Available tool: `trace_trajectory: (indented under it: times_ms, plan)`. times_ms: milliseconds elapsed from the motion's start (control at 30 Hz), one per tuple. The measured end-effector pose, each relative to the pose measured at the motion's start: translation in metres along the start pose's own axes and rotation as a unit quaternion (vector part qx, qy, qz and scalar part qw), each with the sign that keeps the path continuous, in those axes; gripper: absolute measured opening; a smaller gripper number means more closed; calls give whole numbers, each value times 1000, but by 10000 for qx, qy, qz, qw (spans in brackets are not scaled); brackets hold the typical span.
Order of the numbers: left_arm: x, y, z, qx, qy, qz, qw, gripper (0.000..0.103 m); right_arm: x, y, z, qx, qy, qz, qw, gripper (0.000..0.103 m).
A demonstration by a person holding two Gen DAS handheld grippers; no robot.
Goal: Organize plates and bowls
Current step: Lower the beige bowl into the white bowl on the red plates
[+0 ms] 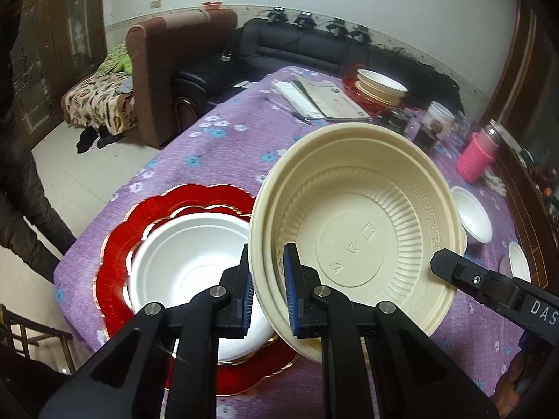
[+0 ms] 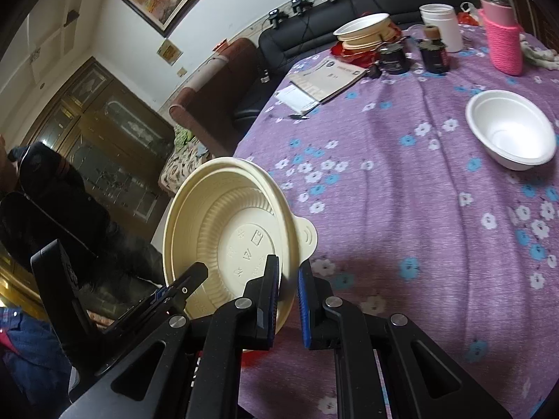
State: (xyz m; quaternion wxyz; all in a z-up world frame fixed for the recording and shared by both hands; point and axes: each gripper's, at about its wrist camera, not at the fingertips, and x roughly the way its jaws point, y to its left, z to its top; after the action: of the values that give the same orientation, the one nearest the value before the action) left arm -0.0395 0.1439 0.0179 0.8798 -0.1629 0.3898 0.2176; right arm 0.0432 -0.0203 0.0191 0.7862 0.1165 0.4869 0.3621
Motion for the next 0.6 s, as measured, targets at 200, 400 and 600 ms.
trace_trajectory:
  times_ms: [200,400,600]
  plan:
    - [-2,24,1,-199,-8,174,9996,13,17,20,1,-166,156,125,9997,10]
    - [-4,48,1,-383,-17,307,9988,13,34,41,-3,-312,309,235,9988,10]
    - [-5,66,-1,-561,-13,385,9977,13,47,57,-7,-460,430,301,9976,10]
